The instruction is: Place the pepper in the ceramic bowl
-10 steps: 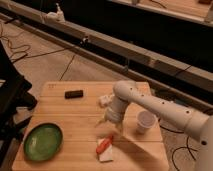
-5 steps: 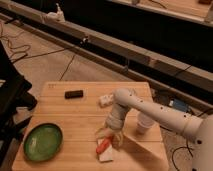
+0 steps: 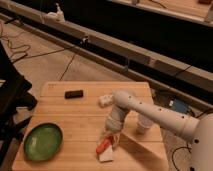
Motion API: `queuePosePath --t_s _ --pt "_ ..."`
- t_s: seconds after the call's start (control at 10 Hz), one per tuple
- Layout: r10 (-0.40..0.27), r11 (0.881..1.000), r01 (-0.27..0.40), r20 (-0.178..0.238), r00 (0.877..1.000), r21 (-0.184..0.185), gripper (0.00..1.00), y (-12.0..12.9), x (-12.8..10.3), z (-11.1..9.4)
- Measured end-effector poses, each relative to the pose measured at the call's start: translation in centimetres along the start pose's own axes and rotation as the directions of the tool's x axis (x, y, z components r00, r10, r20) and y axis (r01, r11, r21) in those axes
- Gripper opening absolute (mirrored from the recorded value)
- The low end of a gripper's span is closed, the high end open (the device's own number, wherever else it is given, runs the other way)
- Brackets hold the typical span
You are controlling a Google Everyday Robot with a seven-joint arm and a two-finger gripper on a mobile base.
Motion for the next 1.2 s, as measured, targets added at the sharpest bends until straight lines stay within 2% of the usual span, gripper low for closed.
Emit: queuePosePath --t_s 0.3,0.4,1.0,1.2 --pt "0.001 1.0 -0.001 -0.032 0.999 -0.01 0.07 0.0 0.4 -0.8" --pt "-0.002 1.0 0.001 -0.05 0.999 -0.012 0.01 -0.1 0.5 -1.4" --pt "-0.02 1.0 0.017 -0.128 0.992 -0.023 0.0 -1.1 0.7 -4.5" --pt "-0.031 0.999 0.03 -0.16 0.987 -0.012 0.0 -2.0 0.7 -6.4"
